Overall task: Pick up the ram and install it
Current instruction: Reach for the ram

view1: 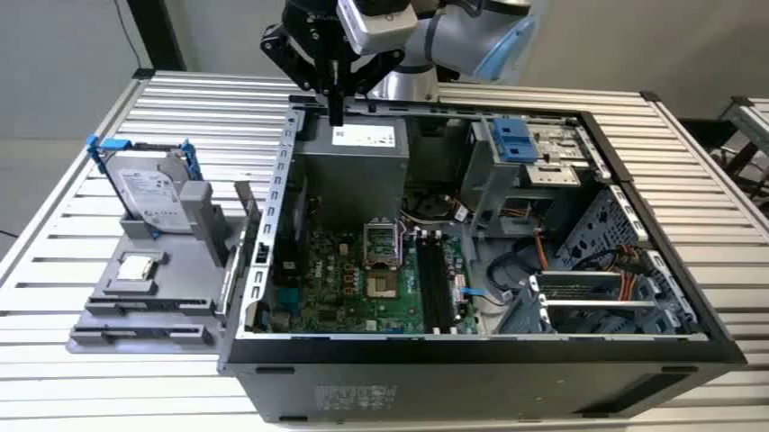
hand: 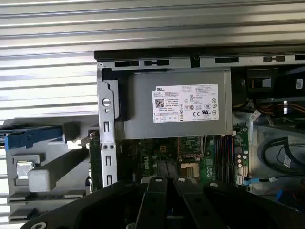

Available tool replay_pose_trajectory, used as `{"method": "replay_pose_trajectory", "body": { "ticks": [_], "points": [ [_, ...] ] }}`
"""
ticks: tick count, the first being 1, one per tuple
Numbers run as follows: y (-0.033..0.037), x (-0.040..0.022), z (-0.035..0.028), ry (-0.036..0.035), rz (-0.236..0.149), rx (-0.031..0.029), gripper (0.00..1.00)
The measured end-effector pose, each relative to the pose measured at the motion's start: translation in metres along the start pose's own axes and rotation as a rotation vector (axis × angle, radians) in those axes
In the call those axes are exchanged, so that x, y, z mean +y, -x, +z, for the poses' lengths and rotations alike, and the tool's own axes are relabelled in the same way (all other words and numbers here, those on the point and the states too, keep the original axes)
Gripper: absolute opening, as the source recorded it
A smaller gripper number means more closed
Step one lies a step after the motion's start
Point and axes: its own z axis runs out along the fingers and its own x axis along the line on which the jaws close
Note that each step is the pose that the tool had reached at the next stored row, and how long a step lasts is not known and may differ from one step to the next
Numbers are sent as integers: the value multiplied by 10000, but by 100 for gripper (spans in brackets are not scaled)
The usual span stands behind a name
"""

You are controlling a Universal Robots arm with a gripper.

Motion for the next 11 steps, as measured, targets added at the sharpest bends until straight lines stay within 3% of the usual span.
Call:
{"method": "replay_pose_trajectory", "body": {
  "ticks": [11],
  "points": [
    [-1, -1, 0, 0, 1, 0, 0]
  ]
}}
